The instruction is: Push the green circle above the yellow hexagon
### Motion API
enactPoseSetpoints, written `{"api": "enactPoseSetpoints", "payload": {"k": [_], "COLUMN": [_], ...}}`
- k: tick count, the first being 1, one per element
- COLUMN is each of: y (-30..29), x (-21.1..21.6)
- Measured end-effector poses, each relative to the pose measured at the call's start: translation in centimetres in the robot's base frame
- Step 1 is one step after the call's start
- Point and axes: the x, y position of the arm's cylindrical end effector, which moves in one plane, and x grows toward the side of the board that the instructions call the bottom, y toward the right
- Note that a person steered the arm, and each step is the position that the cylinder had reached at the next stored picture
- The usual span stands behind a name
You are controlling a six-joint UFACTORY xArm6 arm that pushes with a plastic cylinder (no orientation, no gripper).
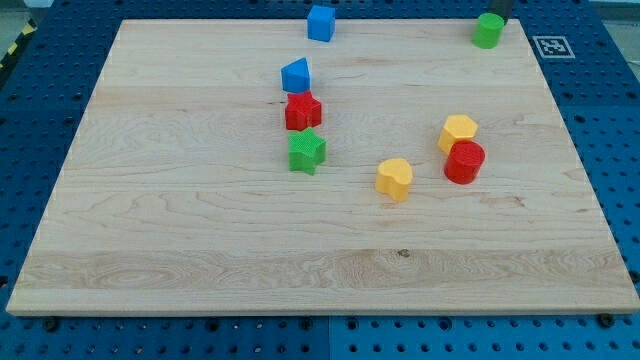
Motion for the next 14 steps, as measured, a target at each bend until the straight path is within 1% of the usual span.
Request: {"api": "enactPoseSetpoints", "payload": {"k": [1, 2, 4, 6, 11, 14], "y": [-0.8, -2.2, -5.3, -7.1, -9.5, -10.0], "x": [2.9, 4.7, 4.8, 7.2, 6.5, 12.5]}}
